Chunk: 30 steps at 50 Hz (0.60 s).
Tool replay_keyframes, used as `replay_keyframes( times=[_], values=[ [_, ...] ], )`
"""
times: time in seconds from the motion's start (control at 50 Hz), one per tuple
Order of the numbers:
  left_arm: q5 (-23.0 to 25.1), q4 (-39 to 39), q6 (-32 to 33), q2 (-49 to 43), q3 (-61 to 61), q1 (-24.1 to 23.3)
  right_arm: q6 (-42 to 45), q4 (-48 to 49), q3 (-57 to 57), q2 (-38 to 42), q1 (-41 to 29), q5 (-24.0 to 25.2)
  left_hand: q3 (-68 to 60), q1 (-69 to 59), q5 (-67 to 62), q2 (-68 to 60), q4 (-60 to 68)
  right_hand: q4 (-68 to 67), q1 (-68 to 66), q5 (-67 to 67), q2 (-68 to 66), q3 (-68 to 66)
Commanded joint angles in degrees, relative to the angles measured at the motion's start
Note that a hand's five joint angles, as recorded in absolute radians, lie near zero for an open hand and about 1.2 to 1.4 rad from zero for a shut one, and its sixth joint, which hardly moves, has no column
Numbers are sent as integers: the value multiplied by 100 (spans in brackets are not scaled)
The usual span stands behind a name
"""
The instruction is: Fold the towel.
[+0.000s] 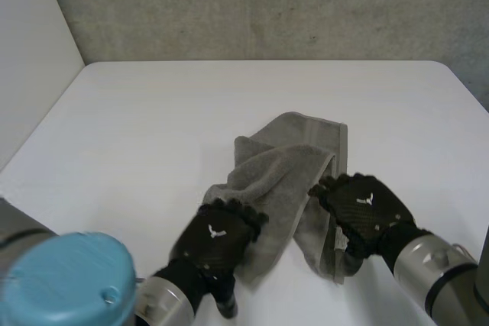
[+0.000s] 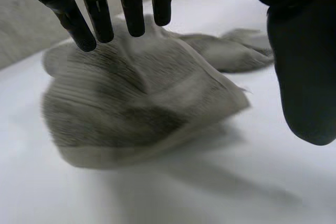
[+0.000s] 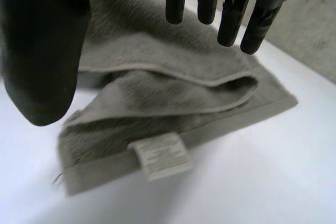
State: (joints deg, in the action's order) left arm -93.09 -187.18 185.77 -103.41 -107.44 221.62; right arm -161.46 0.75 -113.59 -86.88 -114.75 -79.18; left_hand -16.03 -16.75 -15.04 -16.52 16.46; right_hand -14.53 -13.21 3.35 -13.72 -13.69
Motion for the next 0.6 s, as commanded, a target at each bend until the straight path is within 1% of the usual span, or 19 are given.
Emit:
replay_keyframes(
  times=[0.02,0.06,0.12,0.3,0.38,0.52,0.56,0.6],
  values=[
    [-16,-257,55,-593,180,-206,-228,478,-532,84,15,16,312,384,1214,362,-355,-310,-442,428,-391,-394],
    [-51,-415,64,-820,276,-206,-228,557,-576,84,-3,16,262,334,1163,311,-305,-546,-678,663,-627,-630],
    [-78,-468,64,-918,320,-206,-228,681,-621,110,-64,16,245,317,1146,294,-288,-850,-982,967,-931,-934],
    [-403,-618,73,-1446,645,-224,-228,979,-559,505,-73,25,110,182,1012,160,-153,-935,-1067,1052,-1016,-1018],
    [-578,-697,82,-1673,838,-233,-220,1059,-506,682,-108,16,-477,-405,425,-427,434,-969,-1101,1086,-1050,-1053],
    [-623,-741,222,-1867,1005,-233,-211,1208,-366,1138,-240,-36,-763,-692,138,-714,720,-1120,-1252,1237,-1201,-1204],
    [-623,-767,249,-1885,1041,-233,-202,1269,-348,1173,-266,-45,-1017,-945,-115,-967,974,-1220,-1352,1338,-1301,-1304],
    [-649,-855,266,-1903,1102,-224,-202,1331,-331,1191,-302,-54,-1552,-1480,-651,-1503,1509,-1373,-1504,1490,-1454,-1456]
  ],
)
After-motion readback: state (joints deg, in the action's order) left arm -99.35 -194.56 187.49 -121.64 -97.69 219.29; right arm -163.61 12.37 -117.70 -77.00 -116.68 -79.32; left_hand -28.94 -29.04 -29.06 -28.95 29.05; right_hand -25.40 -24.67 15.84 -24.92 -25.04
